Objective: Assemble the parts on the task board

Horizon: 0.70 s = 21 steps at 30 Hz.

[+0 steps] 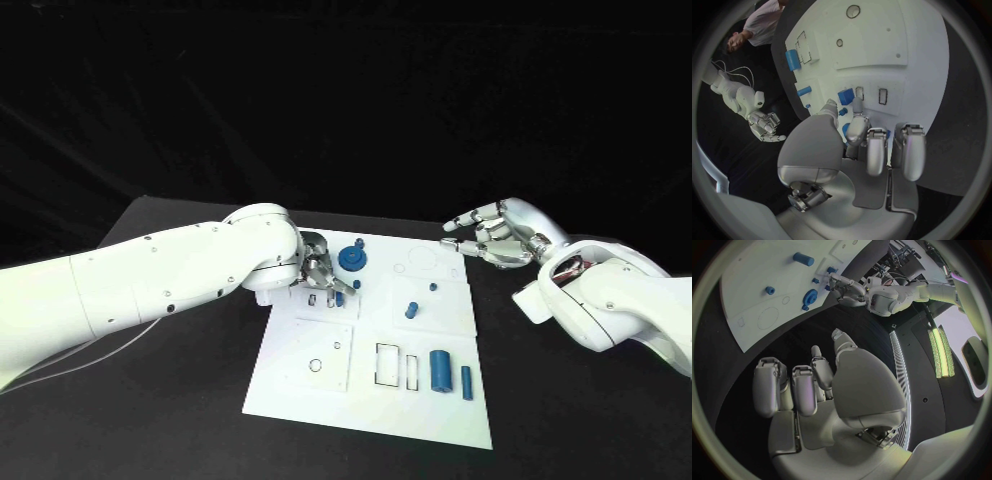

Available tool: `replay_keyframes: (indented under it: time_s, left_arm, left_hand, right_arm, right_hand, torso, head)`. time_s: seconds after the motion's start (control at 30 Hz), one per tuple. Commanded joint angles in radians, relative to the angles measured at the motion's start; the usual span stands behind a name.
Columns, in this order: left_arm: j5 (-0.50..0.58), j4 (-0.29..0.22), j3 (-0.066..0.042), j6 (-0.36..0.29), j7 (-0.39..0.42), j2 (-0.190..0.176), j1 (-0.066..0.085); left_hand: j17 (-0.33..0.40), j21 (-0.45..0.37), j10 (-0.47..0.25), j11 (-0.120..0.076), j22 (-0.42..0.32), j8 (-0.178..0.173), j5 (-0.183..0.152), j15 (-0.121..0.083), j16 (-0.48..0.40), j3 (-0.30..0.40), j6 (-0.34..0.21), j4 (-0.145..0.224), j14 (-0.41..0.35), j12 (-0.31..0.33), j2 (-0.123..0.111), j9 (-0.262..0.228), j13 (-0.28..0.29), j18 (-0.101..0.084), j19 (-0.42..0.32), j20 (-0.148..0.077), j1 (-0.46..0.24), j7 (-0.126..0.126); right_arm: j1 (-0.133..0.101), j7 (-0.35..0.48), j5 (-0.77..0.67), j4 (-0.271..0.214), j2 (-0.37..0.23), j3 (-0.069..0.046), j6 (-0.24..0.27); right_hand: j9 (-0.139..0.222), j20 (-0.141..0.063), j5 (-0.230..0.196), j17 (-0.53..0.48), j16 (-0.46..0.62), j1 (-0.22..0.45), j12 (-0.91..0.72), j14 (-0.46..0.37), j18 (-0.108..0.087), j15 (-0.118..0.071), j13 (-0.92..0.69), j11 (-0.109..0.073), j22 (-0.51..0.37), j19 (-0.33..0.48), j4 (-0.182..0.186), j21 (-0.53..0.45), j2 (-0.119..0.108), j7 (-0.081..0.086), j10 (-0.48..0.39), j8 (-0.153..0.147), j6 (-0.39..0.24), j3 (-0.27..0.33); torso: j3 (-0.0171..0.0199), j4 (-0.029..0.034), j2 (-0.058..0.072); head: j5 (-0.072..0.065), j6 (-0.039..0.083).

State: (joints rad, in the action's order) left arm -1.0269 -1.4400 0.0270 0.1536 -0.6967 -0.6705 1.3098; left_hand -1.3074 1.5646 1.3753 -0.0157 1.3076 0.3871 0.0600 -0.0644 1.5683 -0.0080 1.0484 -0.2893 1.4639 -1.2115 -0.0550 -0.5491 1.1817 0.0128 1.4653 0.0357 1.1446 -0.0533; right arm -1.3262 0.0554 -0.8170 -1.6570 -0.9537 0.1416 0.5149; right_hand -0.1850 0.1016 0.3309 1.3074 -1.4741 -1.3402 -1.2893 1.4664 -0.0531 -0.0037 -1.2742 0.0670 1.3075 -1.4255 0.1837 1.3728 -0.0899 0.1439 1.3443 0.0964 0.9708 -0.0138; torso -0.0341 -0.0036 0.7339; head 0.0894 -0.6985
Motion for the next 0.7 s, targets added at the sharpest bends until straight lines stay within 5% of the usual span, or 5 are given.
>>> replay_keyframes:
  time_s: [0.03, 0.7]
  left_arm:
    - [0.006, 0.001, 0.000, 0.025, -0.023, 0.004, 0.003]
    - [0.013, 0.009, 0.002, 0.038, -0.018, 0.012, 0.003]
  left_hand:
    - [-0.263, 0.006, 0.004, 0.000, 0.263, 0.007, -0.005, -0.007, 0.002, -0.008, -0.007, 0.000, 0.107, -0.005, 0.004, -0.002, 0.002, -0.013, 0.105, -0.005, 0.011, -0.001]
    - [-0.263, 0.006, 0.004, 0.000, 0.263, 0.012, -0.004, -0.007, 0.002, 0.009, -0.018, 0.004, 0.107, -0.007, 0.040, -0.037, 0.009, -0.013, 0.105, -0.004, 0.075, -0.001]
  right_arm:
    - [0.000, -0.002, -0.006, -0.001, 0.001, 0.000, -0.015]
    - [0.000, -0.009, -0.013, 0.002, 0.006, 0.000, -0.018]
  right_hand:
    - [-0.001, -0.003, 0.002, 0.061, 0.006, 0.002, 0.000, 0.058, -0.003, -0.008, 0.001, -0.006, 0.099, 0.000, -0.002, -0.003, 0.004, 0.001, 0.002, 0.005, 0.007, 0.006]
    - [-0.002, -0.005, 0.016, 0.060, 0.006, -0.009, 0.000, 0.058, -0.003, -0.009, 0.001, -0.007, 0.100, -0.001, -0.006, -0.004, 0.011, 0.000, 0.003, 0.006, 0.008, 0.004]
  torso:
    - [-0.0006, -0.0003, 0.001]
    - [0.0003, 0.0001, 0.000]
  head:
    - [0.000, -0.002]
    - [0.003, -0.007]
